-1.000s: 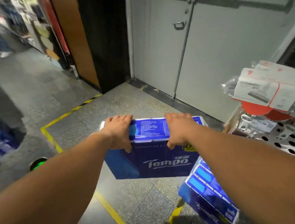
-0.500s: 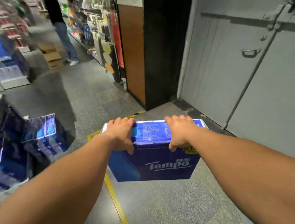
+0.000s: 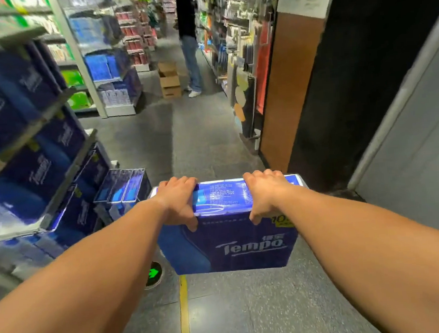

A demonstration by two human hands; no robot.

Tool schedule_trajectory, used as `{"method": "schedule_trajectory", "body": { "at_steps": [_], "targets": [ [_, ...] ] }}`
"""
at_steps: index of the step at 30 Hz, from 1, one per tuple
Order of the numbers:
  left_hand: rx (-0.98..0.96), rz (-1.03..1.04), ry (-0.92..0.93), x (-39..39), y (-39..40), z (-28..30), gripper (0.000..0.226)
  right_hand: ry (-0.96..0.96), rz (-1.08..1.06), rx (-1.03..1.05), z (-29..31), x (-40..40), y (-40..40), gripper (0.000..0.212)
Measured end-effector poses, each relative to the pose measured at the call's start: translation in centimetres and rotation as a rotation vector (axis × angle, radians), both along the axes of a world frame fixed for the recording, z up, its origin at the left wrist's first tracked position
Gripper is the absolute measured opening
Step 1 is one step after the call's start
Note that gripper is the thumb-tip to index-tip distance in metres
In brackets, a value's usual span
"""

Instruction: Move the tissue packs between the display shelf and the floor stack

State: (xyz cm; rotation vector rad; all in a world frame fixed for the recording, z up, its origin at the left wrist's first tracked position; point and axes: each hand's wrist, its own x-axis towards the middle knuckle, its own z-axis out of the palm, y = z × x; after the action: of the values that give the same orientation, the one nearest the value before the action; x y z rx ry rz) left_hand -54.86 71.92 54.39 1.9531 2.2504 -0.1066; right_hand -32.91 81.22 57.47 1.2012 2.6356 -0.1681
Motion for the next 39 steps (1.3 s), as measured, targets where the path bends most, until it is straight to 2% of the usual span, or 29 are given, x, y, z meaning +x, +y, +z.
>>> {"method": "schedule_trajectory", "body": {
  "at_steps": [5, 9, 23, 29, 39],
  "targets": [
    [0.004, 0.169, -0.021, -6.2, 5.8, 0.1, 0.100, -0.028, 0.186, 0.038, 0.4, -8.5, 9.7, 0.099],
    [0.015, 0.279, -0.041, -12.3, 10.3, -0.6, 0.100, -0.052, 0.282, 0.039, -0.7, -16.2, 16.1, 0.091],
    [-0.019, 0.534, -0.004, -33.1, 23.6, 0.3, 0.103, -0.030, 0.535, 0.007, -0.8, -41.0, 33.5, 0.104],
    [-0.034, 0.705, 0.003, -40.2, 29.1, 1.0, 0.106, -0.020, 0.725, 0.001, -0.6, -51.6, 41.3, 0.098],
    [-0.009, 1.042, -0.011, -50.3, 36.7, 2.9, 0.107, -0.041, 1.088, 0.049, 2.7, -70.0, 51.2, 0.110]
  ]
}}
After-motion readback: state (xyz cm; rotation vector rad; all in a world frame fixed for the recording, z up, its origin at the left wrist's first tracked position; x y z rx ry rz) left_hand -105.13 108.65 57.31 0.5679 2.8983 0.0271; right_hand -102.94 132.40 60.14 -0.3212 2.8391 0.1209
